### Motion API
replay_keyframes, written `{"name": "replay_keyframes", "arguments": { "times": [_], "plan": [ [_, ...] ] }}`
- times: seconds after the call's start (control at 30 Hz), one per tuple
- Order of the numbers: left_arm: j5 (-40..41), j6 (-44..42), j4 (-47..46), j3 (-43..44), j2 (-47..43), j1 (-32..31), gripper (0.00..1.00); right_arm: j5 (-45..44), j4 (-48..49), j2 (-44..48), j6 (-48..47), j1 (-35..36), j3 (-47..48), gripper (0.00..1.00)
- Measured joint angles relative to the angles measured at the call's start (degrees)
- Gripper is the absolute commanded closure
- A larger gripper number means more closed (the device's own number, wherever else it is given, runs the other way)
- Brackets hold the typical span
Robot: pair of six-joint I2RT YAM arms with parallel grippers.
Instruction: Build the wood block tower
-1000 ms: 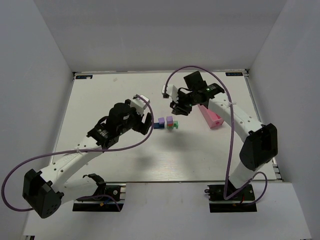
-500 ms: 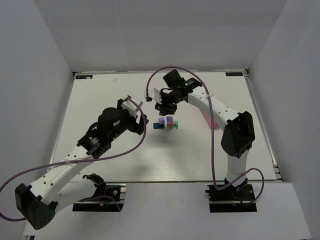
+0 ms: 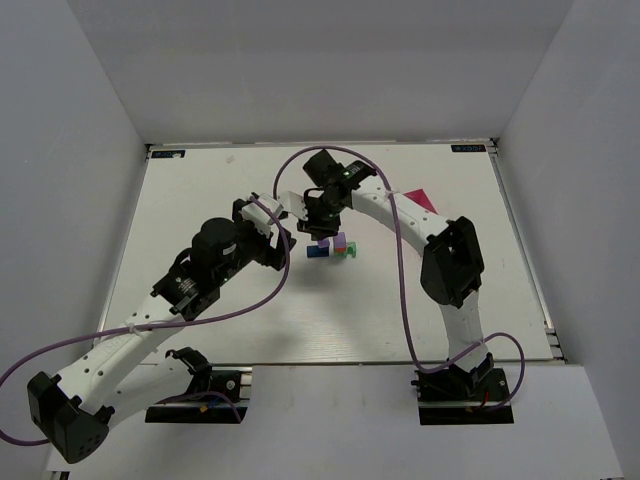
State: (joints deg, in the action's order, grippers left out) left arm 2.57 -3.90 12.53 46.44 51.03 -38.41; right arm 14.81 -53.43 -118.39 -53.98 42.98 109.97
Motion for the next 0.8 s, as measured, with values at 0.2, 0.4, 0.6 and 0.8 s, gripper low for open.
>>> {"name": "replay_keyframes", "arguments": {
  "times": [0.2, 0.4, 0.6, 0.8],
  "plan": [
    [-0.09, 0.0, -0.26, 0.0, -0.2, 0.0, 0.11, -1.14, -1.14, -1.36, -0.74, 0.26, 0.52, 0.96],
    [-0.31, 0.0, -0.39, 0.0, -0.2, 0.0, 0.11, -1.68, -2.08, -1.99, -0.79, 0.26, 1.38, 0.96],
    [-0.46, 0.0, -0.52, 0.0, -0.2, 0.0, 0.11, -2.05, -2.4, -2.58, -0.94, 0.28, 1.38, 0.96],
    [-0.46, 0.0, -0.52, 0.0, -0.2, 0.0, 0.11, -2.08, -2.45, -2.8, -0.94, 0.26, 1.38, 0.96]
  ]
}}
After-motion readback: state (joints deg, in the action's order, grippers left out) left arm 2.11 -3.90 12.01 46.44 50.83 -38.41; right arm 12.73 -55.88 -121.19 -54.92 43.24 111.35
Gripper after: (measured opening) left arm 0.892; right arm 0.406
